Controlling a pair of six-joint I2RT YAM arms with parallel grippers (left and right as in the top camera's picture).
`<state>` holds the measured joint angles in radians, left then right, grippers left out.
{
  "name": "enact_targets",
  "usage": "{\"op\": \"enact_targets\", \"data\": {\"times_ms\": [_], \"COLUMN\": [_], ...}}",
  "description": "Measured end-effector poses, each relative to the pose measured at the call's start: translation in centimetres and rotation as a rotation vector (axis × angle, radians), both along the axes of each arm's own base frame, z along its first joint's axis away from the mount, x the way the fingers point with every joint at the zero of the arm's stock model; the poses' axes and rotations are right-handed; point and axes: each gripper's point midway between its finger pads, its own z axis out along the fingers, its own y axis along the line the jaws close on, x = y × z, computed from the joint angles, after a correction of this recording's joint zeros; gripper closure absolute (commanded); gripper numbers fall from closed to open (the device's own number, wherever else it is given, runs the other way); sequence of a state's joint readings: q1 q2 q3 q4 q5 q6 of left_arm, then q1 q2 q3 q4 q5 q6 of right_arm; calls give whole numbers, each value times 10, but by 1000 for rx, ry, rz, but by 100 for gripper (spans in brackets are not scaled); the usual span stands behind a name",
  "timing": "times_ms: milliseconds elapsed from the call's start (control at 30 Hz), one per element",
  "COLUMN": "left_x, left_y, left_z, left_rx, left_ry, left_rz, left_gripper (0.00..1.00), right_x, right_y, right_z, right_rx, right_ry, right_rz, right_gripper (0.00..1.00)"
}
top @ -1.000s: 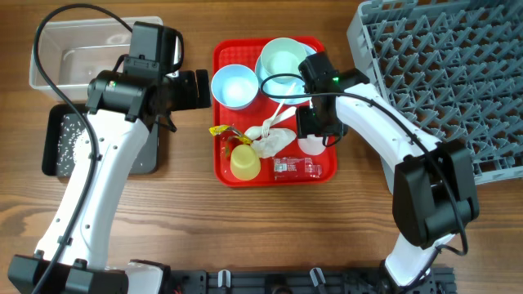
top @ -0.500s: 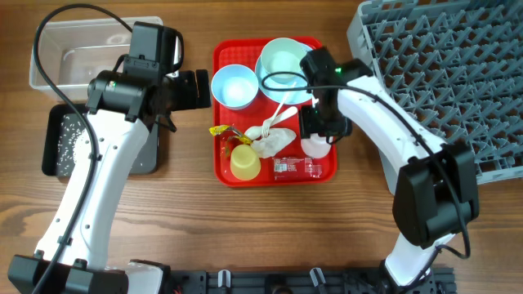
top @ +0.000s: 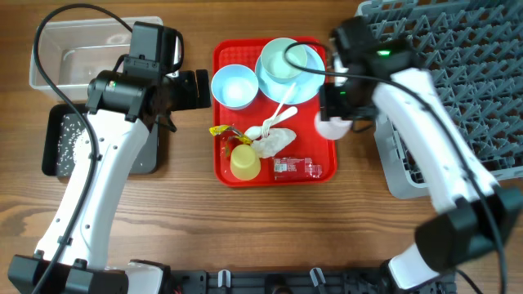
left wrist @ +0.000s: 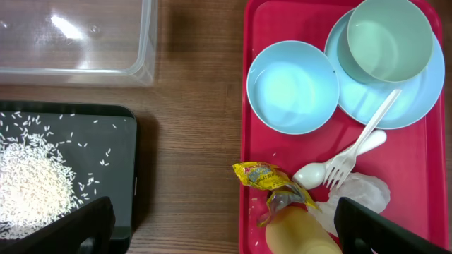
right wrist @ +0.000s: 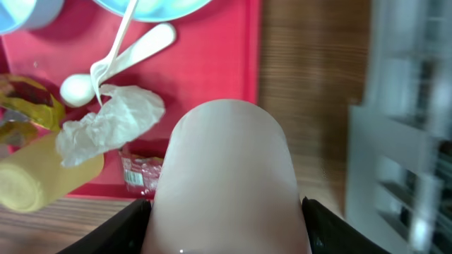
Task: Sort waste into correct bins and load items into the dishwasher rack
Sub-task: 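Carry the white cup with the right gripper and place it in the dish rack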
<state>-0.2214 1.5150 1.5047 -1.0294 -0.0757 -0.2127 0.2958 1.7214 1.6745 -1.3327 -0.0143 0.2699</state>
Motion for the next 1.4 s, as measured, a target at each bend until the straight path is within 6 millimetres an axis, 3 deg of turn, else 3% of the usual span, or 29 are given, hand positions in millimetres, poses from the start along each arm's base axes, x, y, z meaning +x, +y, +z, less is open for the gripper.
{"op": "enact_targets", "data": {"times_ms": [67, 167, 267, 433, 733, 1033, 1400], "left_x": [0, 0, 0, 0, 0, 1, 1], "left_y": [0, 0, 0, 0, 0, 0, 3], "left_z": [0, 0, 0, 0, 0, 1, 0], "left_rx": [0, 0, 0, 0, 0, -1, 13], "left_ry": [0, 0, 0, 0, -1, -4, -3], "left_rz": [0, 0, 0, 0, 0, 0, 7], "left_gripper": [0, 0, 0, 0, 0, 0, 0], "right_x": [-6, -13, -26, -42, -64, -57, -41], "right_y": [-25, -51, -92, -163, -261, -317, -342], "right_z": [24, 44, 63, 66, 50, 21, -16], "right_rx": [11, 14, 12, 0, 28, 35, 16], "right_ry": [-48, -92, -130, -116, -87, -83, -35], "right_rz": [-55, -108, -207, -407, -732, -863, -899], "right_gripper": [78, 80, 82, 82, 84, 84, 87]}}
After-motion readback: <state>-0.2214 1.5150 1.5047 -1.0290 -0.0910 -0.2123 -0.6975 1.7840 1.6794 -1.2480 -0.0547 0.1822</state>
